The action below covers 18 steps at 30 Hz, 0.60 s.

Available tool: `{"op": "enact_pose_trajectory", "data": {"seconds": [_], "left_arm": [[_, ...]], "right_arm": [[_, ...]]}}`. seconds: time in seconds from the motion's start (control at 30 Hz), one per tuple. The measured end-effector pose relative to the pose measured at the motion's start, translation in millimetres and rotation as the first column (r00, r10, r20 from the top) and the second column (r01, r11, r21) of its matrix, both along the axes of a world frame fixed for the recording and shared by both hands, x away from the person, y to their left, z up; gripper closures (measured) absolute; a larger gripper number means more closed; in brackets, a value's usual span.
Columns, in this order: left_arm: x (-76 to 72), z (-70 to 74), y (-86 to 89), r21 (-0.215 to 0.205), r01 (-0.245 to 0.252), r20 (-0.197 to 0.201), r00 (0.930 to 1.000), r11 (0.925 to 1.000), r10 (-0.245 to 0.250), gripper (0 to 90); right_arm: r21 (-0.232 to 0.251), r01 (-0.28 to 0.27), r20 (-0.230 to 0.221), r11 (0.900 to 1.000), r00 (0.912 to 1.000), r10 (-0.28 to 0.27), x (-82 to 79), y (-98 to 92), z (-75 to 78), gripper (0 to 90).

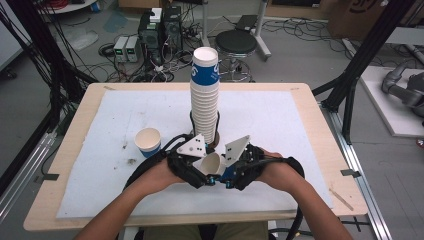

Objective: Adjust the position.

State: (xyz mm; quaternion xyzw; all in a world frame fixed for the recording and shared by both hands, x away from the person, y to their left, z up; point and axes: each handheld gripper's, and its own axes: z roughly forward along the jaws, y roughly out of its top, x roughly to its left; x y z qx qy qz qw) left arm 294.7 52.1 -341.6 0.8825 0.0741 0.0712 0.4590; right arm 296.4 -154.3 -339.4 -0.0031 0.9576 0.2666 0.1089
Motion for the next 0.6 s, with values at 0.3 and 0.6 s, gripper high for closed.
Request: {"op": "enact_pose_trajectory", "data": {"seconds": [0.3,0.6], "left_arm": [[-0.5,5.0,15.5,-0.181,-0.019,0.018,0.9996,0.9833,0.022,18.5],[1.9,1.8,50.0,-0.33,-0.139,-0.006,0.9894,0.9337,0.145,17.3]], "right_arm": [[0.08,0.031,-0.016,0.996,0.9994,-0.03,2.1,-13.0,-7.1,28.8],[0.226,0.114,-0.06,0.967,0.9929,-0.103,4.1,-39.2,-20.5,28.8]]}}
